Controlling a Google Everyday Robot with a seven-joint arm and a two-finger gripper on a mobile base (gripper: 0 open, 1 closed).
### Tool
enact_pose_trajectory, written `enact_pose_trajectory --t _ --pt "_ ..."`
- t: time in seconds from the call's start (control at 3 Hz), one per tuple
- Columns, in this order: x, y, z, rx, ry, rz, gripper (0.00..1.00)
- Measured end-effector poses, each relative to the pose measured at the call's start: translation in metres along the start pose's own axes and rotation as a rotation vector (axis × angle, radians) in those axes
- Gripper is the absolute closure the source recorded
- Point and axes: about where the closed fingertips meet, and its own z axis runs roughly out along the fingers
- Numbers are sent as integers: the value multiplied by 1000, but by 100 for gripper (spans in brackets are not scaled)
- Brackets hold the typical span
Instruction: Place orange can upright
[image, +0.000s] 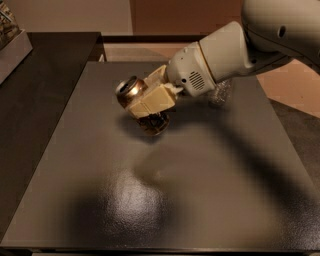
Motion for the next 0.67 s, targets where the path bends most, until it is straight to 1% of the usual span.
enact_pose_trajectory --t 0.33,0.67 --pt "0 -1 0 -21 -120 -14 100" --pt "4 -1 1 -36 -226 -44 100"
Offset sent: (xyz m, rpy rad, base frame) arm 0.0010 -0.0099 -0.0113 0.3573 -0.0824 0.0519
